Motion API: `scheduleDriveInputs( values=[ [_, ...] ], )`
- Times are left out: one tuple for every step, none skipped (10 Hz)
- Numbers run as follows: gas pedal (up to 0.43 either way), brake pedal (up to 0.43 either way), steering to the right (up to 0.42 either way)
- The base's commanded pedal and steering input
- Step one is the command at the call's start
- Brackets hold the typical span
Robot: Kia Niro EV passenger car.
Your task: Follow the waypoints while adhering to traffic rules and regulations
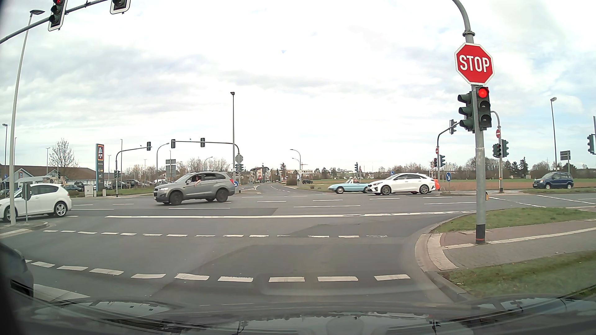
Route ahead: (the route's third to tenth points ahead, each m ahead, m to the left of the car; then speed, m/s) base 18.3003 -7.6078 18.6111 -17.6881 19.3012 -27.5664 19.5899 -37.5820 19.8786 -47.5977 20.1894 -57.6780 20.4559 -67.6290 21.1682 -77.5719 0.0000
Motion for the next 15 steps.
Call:
scheduleDriveInputs(
  values=[
    [0.0,0.287,-0.001],
    [0.0,0.287,-0.001],
    [0.0,0.287,-0.001],
    [0.0,0.287,-0.001],
    [0.0,0.287,-0.001],
    [0.0,0.287,-0.001],
    [0.0,0.287,-0.001],
    [0.0,0.287,-0.001],
    [0.0,0.287,-0.001],
    [0.0,0.287,-0.001],
    [0.0,0.293,-0.001],
    [0.0,0.287,-0.001],
    [0.0,0.287,-0.001],
    [0.0,0.287,-0.001],
    [0.0,0.287,-0.001]
  ],
)
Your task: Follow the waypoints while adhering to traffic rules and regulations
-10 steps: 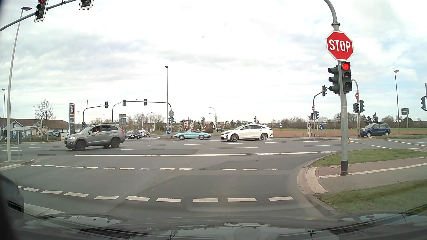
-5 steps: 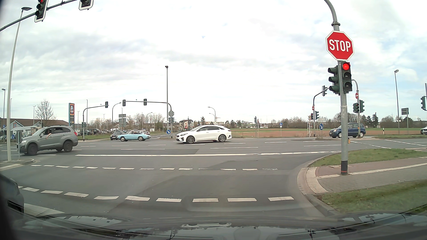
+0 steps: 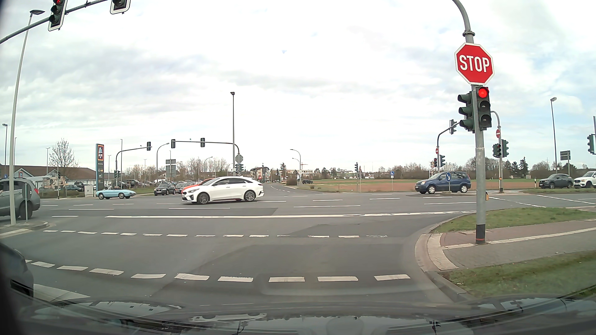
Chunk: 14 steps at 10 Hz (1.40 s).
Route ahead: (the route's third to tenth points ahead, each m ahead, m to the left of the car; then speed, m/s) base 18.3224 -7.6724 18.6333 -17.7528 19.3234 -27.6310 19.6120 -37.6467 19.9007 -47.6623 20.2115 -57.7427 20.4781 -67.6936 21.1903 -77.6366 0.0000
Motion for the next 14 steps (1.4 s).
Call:
scheduleDriveInputs(
  values=[
    [0.0,0.287,-0.001],
    [0.0,0.293,-0.001],
    [0.0,0.287,-0.001],
    [0.0,0.287,-0.001],
    [0.0,0.287,-0.001],
    [0.0,0.287,-0.001],
    [0.0,0.287,-0.001],
    [0.0,0.287,-0.001],
    [0.0,0.287,-0.001],
    [0.0,0.287,-0.001],
    [0.0,0.287,-0.001],
    [0.0,0.293,-0.001],
    [0.0,0.287,-0.001],
    [0.0,0.287,-0.001]
  ],
)
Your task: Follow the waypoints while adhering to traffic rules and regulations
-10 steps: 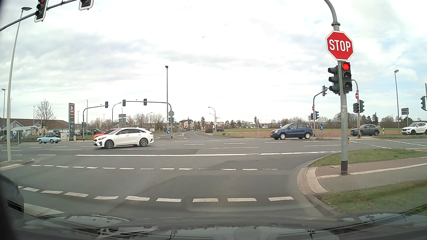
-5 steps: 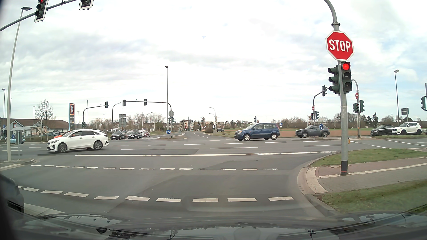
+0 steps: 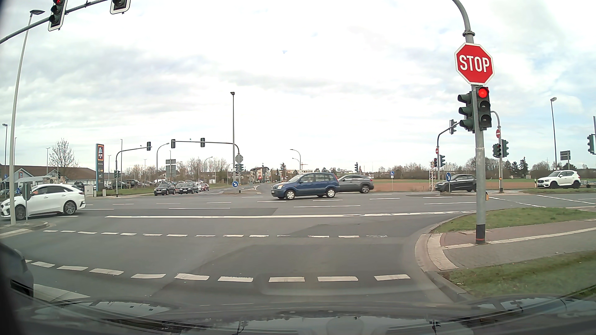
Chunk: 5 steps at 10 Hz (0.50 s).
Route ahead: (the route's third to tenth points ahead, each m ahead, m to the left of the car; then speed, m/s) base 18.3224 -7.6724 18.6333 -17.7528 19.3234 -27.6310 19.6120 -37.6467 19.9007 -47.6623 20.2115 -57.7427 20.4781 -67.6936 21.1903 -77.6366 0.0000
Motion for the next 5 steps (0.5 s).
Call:
scheduleDriveInputs(
  values=[
    [0.0,0.287,-0.001],
    [0.0,0.287,-0.001],
    [0.0,0.287,-0.001],
    [0.0,0.293,-0.001],
    [0.0,0.287,-0.001]
  ],
)
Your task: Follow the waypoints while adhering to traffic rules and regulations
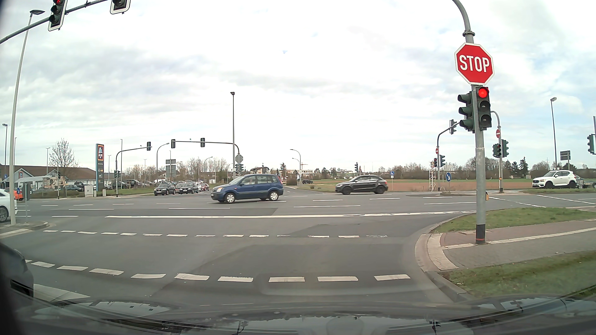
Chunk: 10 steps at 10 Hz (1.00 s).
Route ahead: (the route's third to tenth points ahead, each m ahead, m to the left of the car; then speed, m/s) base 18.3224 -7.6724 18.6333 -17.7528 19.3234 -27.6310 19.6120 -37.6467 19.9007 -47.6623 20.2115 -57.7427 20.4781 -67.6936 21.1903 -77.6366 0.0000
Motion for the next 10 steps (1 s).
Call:
scheduleDriveInputs(
  values=[
    [0.0,0.293,-0.001],
    [0.0,0.287,-0.001],
    [0.0,0.287,-0.001],
    [0.0,0.287,-0.001],
    [0.0,0.287,-0.001],
    [0.0,0.287,-0.001],
    [0.0,0.287,-0.001],
    [0.0,0.287,-0.001],
    [0.0,0.287,-0.001],
    [0.0,0.287,-0.001]
  ],
)
